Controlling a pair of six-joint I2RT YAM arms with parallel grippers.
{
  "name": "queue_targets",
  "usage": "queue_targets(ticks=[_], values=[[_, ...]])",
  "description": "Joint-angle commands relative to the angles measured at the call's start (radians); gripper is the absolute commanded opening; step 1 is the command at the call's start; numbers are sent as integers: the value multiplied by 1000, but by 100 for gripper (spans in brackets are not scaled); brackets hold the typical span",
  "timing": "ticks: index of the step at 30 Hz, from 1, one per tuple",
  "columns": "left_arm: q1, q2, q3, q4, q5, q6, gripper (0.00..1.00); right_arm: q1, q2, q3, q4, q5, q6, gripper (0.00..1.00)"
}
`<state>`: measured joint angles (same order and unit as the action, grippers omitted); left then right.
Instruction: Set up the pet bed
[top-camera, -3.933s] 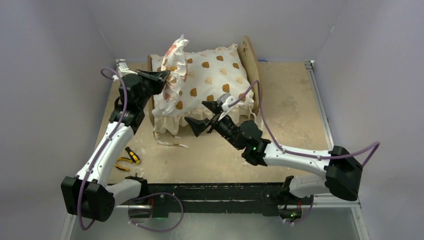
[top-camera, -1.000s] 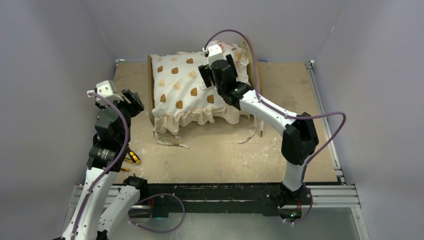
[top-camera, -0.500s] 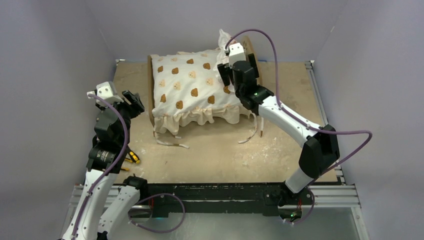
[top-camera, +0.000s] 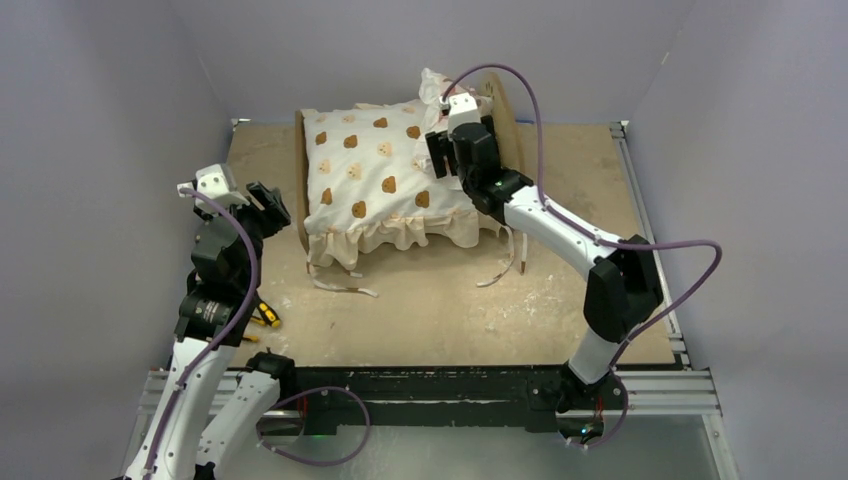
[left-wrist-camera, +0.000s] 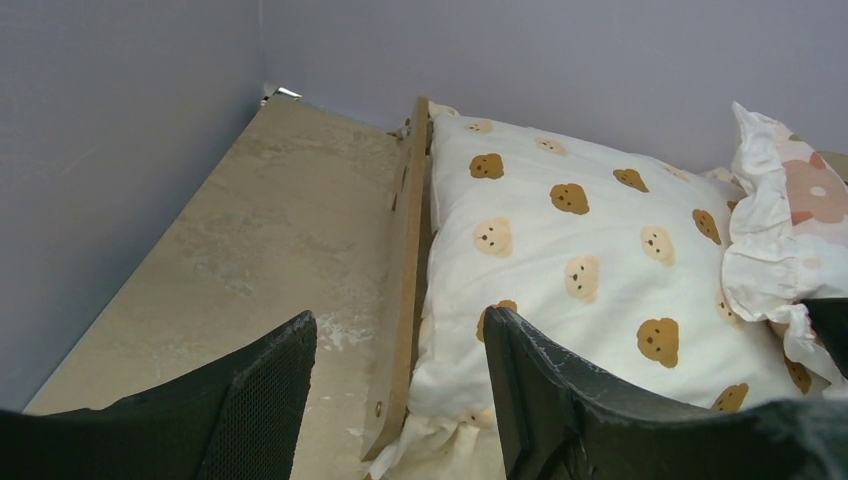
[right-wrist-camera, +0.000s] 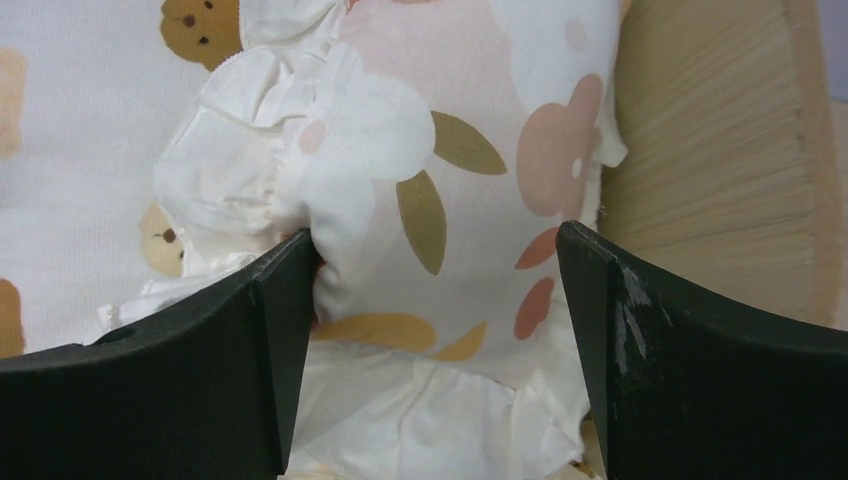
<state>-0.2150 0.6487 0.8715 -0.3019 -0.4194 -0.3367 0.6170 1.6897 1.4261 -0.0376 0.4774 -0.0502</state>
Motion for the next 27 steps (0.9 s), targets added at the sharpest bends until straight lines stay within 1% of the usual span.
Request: queue_targets(ticks=[1,4,9,10,14,19,22,24,25,27], values=[[8,-5,-3,27,2,5,62,-9,51,84,-63,10,56,84],[8,-11,-6,28,-6,6,62,-10,52,100,-56,15,-19,70],[8,-15,-5,30,-10,7,62,-27,41,138,-46,0,-142,41],[8,-15,-6,30,-11,6,62,-32,39,148,-48,-5,-162,36],[8,-16,-5,29,-13,8,62,-43,34,166,-60,-35,-226,26],[8,-17,-8,29,-13,8,62,-45,21,128,-75,-78,-259,22],[8,-17,-9,29,-12,7,62,-45,8,84,-66,-75,-267,21],[7,-17,-9,29,-9,8,62,-45,-17,56,-59,-83,-255,24],[8,-17,-9,29,-7,9,62,-45,-32,51,-55,-85,-239,29],[8,-18,-8,30,1,12,62,-45,-71,47,-43,-87,-211,42]])
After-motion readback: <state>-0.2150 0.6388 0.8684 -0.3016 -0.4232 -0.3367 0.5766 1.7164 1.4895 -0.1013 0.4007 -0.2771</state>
